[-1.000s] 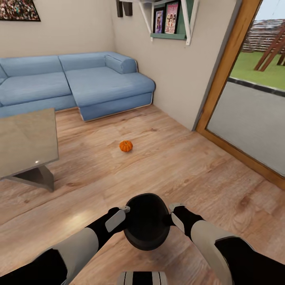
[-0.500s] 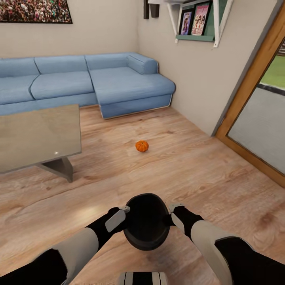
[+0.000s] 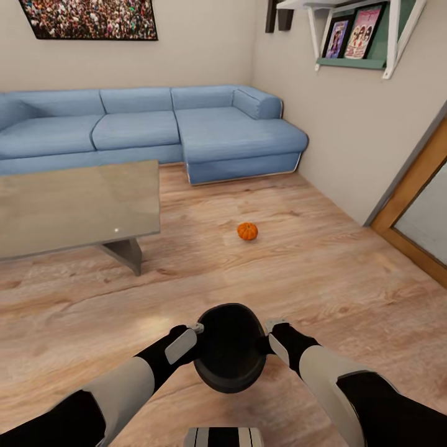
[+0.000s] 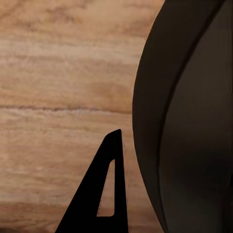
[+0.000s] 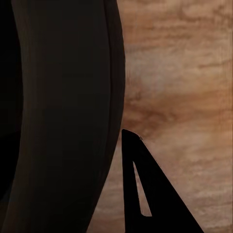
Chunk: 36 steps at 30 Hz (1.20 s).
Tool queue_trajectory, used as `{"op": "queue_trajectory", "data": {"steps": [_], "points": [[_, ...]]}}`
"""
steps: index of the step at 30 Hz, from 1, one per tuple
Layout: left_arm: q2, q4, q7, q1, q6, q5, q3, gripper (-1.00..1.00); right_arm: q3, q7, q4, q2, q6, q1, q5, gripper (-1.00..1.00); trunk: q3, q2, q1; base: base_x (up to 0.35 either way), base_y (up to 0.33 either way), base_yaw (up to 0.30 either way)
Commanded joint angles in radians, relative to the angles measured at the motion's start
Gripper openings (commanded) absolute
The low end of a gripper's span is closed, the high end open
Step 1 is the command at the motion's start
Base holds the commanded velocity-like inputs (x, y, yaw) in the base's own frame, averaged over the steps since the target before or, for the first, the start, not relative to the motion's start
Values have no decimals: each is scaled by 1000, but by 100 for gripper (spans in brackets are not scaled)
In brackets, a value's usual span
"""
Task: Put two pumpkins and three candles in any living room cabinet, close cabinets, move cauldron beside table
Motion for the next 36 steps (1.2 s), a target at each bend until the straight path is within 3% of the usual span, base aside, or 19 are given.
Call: {"op": "queue_trajectory", "data": {"steps": [1,36], "points": [[0,0,1,0,2,-5,-1,-100,-10,3,-1,0,-1,0,-5,-100,1,0,0,0,0,290],[1,0,-4,0,1,-6,-2,-100,-10,4,-1,1,0,0,-5,-100,24,0,0,10,0,287]]}}
